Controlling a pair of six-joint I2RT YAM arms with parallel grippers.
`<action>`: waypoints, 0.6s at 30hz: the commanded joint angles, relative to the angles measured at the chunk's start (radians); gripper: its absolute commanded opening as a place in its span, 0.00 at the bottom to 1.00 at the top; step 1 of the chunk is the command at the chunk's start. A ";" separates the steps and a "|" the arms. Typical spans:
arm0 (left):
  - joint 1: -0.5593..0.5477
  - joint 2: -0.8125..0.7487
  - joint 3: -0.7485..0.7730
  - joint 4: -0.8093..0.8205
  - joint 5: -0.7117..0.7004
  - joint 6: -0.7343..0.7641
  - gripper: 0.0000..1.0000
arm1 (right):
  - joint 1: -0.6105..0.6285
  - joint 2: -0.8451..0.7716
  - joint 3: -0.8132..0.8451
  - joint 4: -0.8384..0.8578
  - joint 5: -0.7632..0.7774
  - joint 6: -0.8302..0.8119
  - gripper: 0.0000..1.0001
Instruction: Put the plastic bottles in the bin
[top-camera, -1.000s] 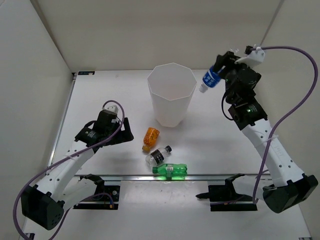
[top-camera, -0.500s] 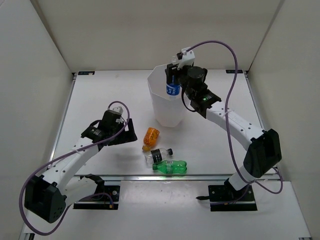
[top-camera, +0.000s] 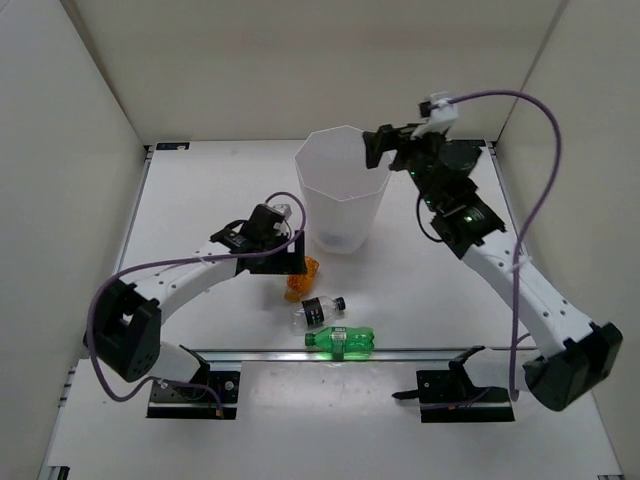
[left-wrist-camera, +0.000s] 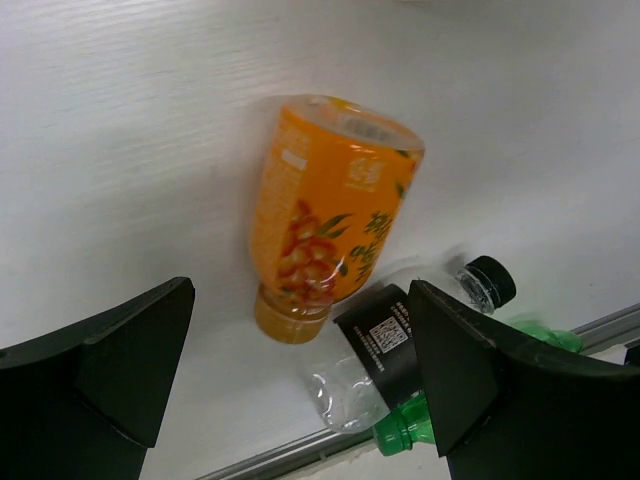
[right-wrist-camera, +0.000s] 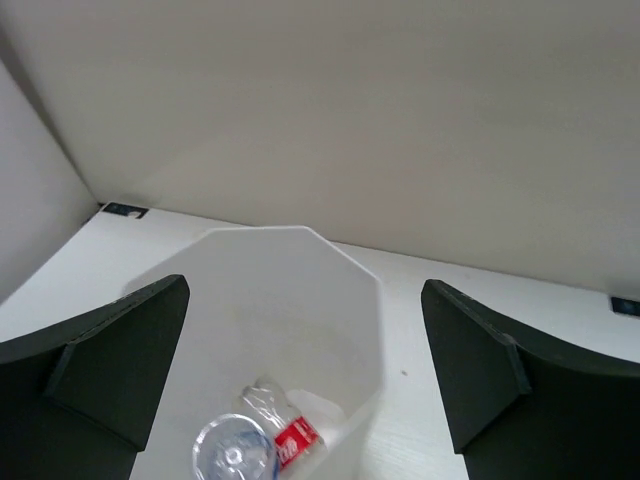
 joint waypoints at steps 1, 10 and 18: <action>-0.050 0.051 0.061 0.047 0.013 0.026 0.99 | -0.082 -0.137 -0.084 -0.089 0.022 0.091 0.99; -0.094 0.215 0.088 0.116 -0.145 0.019 0.99 | -0.368 -0.424 -0.439 -0.351 -0.189 0.289 0.99; -0.099 0.304 0.172 0.046 -0.211 0.034 0.63 | -0.394 -0.530 -0.586 -0.500 -0.223 0.295 1.00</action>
